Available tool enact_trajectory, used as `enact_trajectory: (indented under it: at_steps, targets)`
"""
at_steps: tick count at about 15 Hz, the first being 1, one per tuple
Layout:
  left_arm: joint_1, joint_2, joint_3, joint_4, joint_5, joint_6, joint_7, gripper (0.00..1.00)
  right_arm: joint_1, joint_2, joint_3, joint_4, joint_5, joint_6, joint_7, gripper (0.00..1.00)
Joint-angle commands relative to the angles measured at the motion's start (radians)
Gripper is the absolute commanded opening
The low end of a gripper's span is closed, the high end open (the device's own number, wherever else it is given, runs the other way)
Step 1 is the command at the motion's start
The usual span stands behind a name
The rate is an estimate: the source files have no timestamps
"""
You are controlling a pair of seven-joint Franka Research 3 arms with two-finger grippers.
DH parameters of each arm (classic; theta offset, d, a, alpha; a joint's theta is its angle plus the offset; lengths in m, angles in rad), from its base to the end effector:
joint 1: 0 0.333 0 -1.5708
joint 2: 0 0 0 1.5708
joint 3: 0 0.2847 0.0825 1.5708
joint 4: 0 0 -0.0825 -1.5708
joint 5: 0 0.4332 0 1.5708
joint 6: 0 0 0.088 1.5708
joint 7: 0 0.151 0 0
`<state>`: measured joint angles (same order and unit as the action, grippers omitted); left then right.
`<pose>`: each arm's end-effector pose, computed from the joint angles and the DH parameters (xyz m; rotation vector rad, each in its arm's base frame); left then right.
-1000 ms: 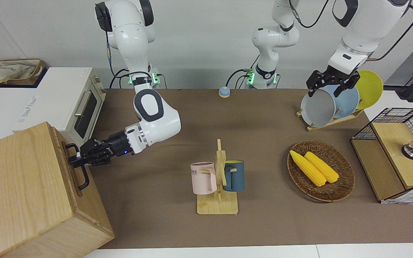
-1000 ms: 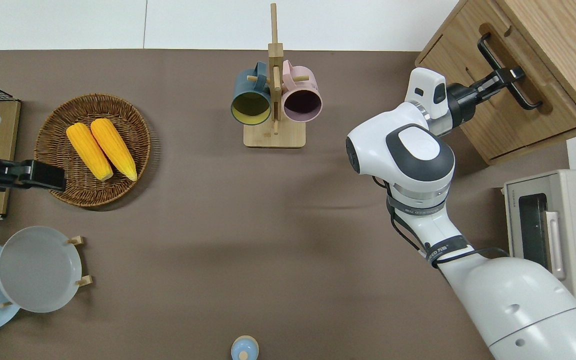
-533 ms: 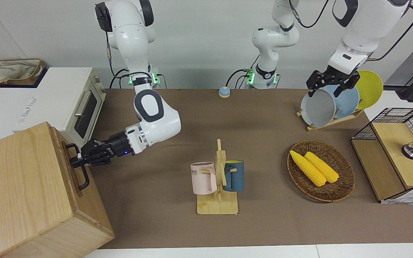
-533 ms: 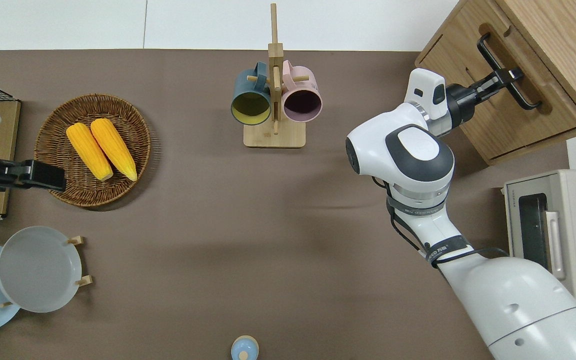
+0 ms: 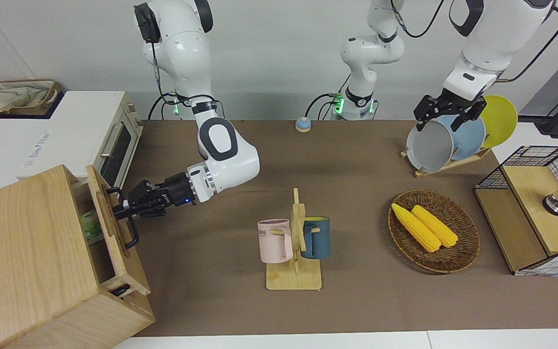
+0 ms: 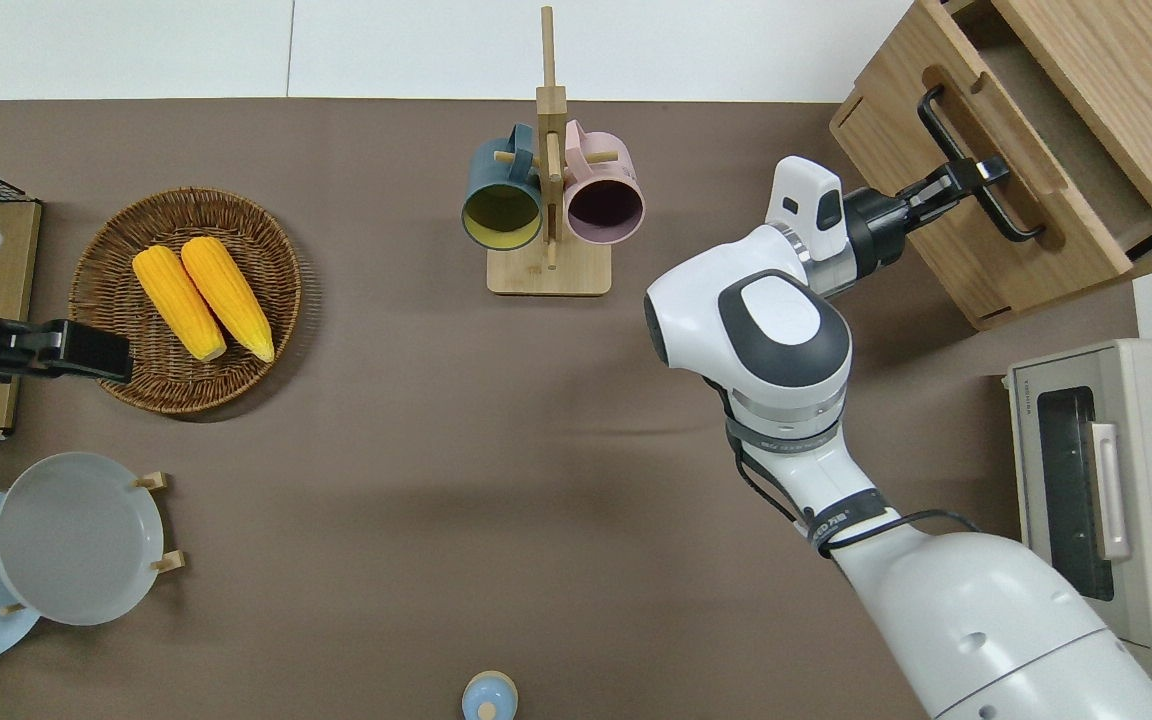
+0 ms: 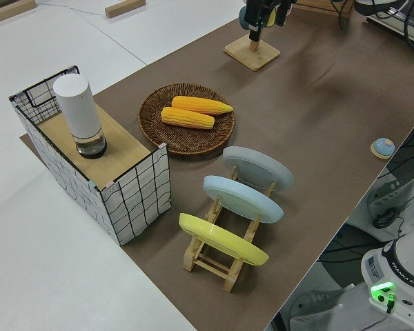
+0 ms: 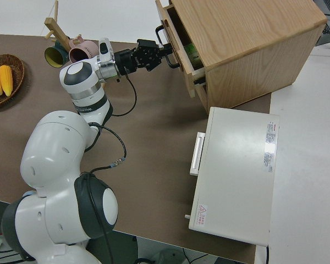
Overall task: Slide drawer open with right arm
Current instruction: 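Pull the handle toward the robot with the right gripper, sliding the drawer out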
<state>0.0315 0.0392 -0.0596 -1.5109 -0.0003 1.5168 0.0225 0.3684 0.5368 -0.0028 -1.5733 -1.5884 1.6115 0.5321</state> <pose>0.6077 -0.0166 0.5519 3.1376 -0.0794 -0.0522 0.7181 0.1175 0.3379 1.5495 0.3282 0.3152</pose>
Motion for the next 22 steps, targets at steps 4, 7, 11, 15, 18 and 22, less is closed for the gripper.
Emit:
enact_trajectory:
  at_steps: [4,7,11,15,18,22]
  targets:
    - [0.004,0.011,-0.006,0.026,0.017,-0.02,0.01,0.99,0.138,0.002,0.007,0.001,0.08,-0.071,-0.032,0.0]
    - [0.004,0.011,-0.006,0.024,0.017,-0.02,0.01,0.99,0.187,0.002,0.007,0.006,0.116,-0.088,-0.032,0.0]
    - [0.004,0.011,-0.006,0.026,0.017,-0.02,0.01,0.99,0.256,0.014,0.007,0.013,0.148,-0.149,-0.032,0.0]
    - [0.004,0.011,-0.006,0.026,0.017,-0.02,0.01,0.99,0.297,0.022,0.007,0.016,0.159,-0.193,-0.032,0.0]
    - [0.004,0.011,-0.006,0.024,0.017,-0.02,0.01,0.99,0.31,0.023,0.007,0.016,0.165,-0.196,-0.032,0.0]
    - [0.004,0.011,-0.006,0.026,0.017,-0.02,0.01,0.99,0.316,0.025,0.007,0.024,0.173,-0.196,-0.032,0.0]
